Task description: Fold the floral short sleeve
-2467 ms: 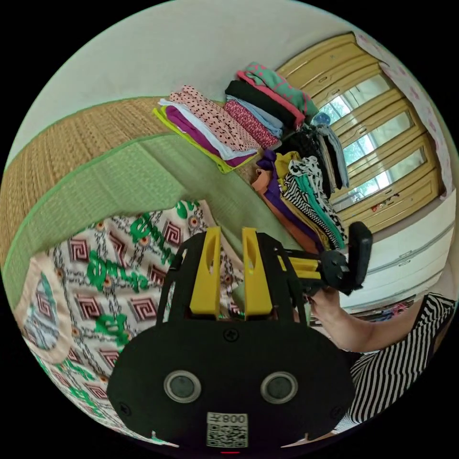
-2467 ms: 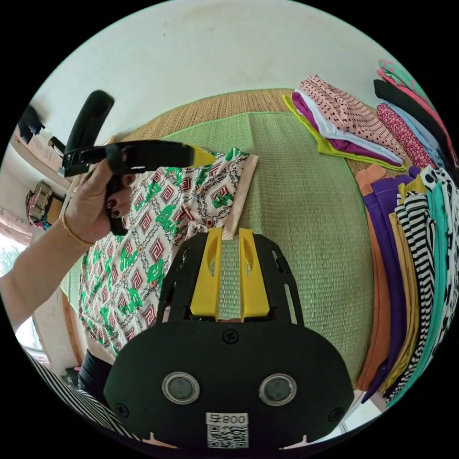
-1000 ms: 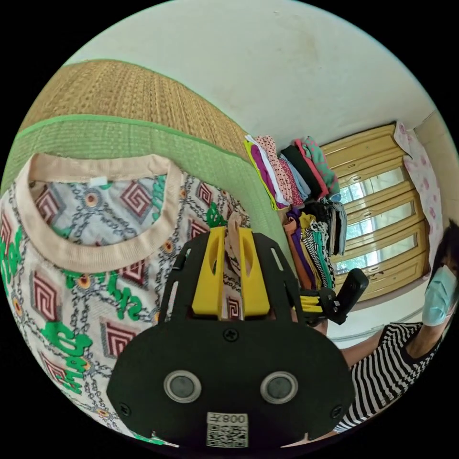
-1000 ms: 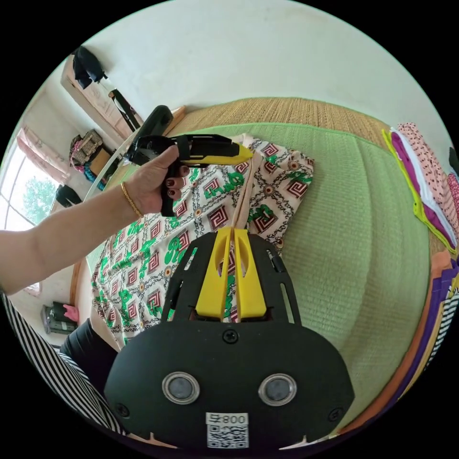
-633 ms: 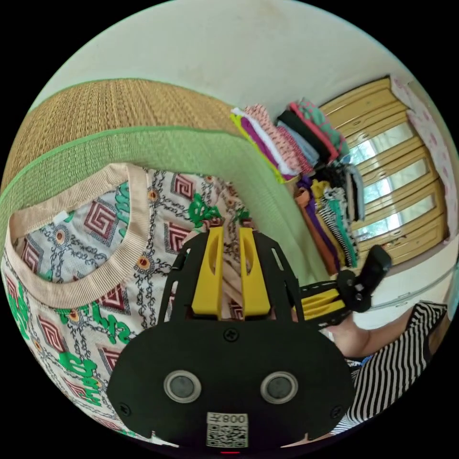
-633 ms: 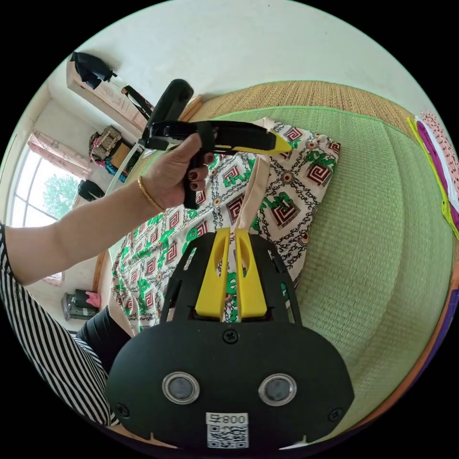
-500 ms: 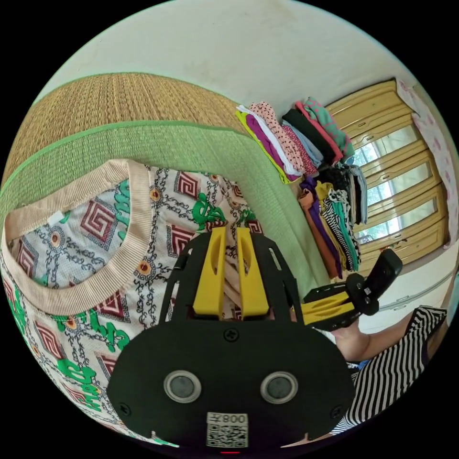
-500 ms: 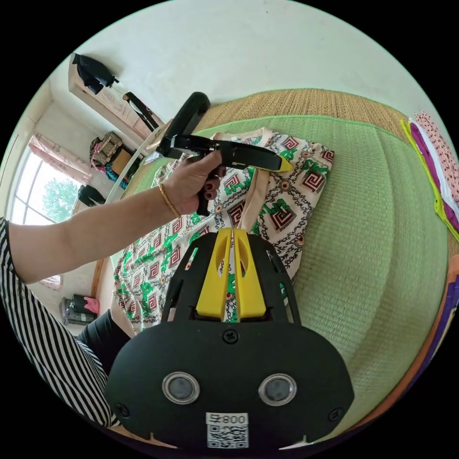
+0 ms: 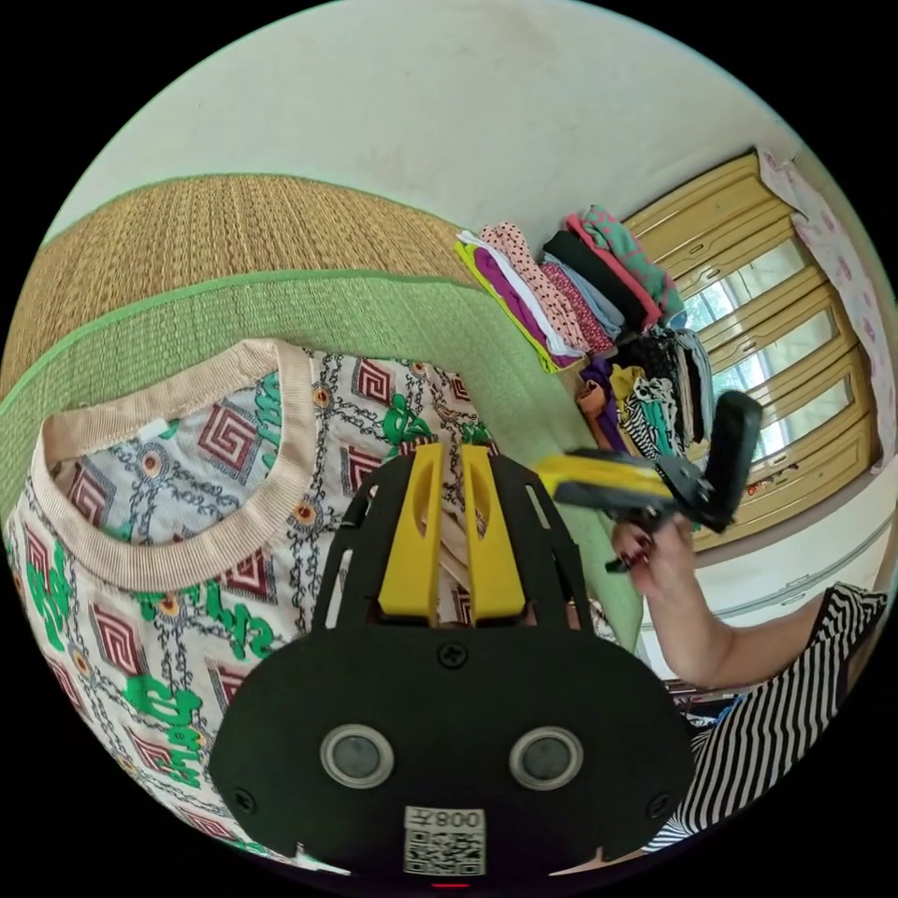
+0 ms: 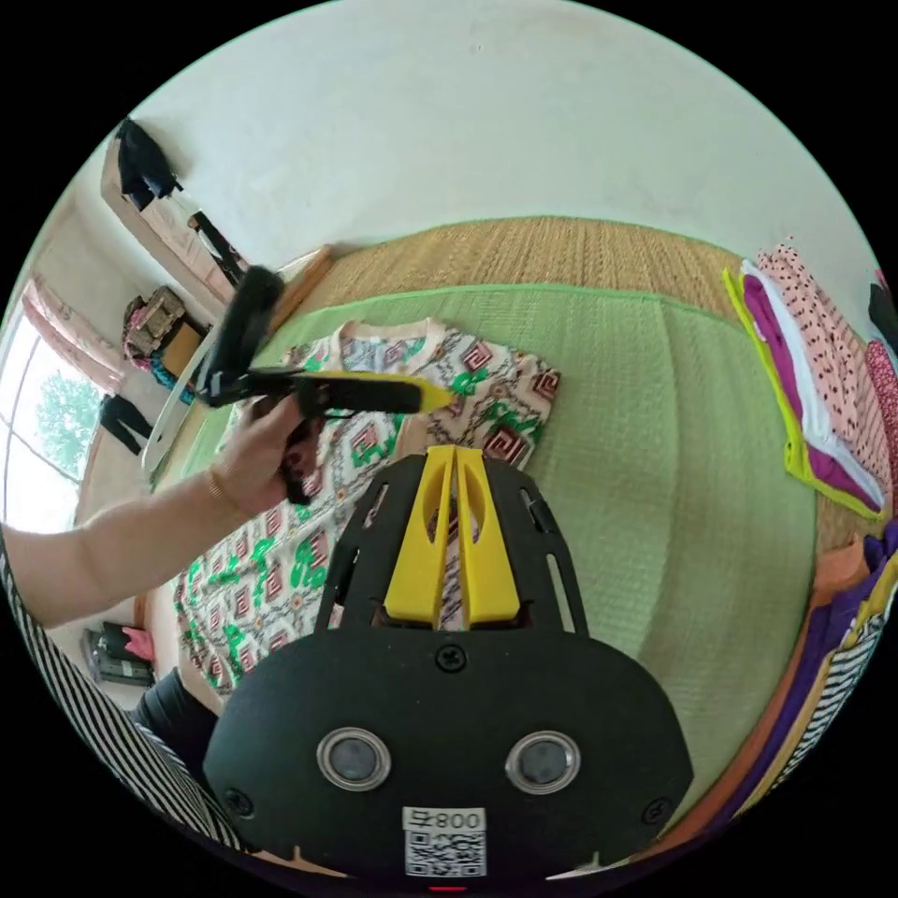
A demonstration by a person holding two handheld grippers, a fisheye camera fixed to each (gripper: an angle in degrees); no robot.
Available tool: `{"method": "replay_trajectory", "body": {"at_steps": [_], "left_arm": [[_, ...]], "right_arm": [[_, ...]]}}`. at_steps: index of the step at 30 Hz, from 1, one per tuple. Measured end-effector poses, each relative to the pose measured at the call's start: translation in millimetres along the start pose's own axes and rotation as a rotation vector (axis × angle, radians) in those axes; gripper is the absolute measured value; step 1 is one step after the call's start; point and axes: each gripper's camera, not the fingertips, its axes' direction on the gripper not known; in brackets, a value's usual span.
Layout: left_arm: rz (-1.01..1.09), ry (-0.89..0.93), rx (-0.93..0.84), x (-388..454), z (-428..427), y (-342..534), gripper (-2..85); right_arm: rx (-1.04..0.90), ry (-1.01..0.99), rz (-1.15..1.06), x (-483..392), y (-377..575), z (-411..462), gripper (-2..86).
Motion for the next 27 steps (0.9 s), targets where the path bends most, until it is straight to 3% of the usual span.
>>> {"method": "replay_trajectory", "body": {"at_steps": [4,8,14,19,27], "left_arm": [[-0.024,0.058,0.017,33.8,-49.9,21.1,3.8],[-0.059,0.039,0.103,61.8,-131.2,68.1,4.3],[-0.352,-0.161,0.264,75.2,-288.2,193.3,6.6],[-0.611,-0.242,0.413,88.1,-376.4,272.7,8.2],[-0.645,-0.227,0.446,124.6,-409.2,262.4,9.2]], "right_arm": [[-0.162,0.012,0.036,42.7,-39.1,64.2,0.1],[-0.126,-0.012,0.049,60.5,-44.4,72.0,0.2],[-0.059,-0.011,0.001,44.0,-42.0,76.7,1.2],[-0.05,-0.138,-0.153,-31.6,-59.9,107.1,3.3],[-0.205,-0.202,-0.442,-203.1,-106.2,231.7,6.0]]}}
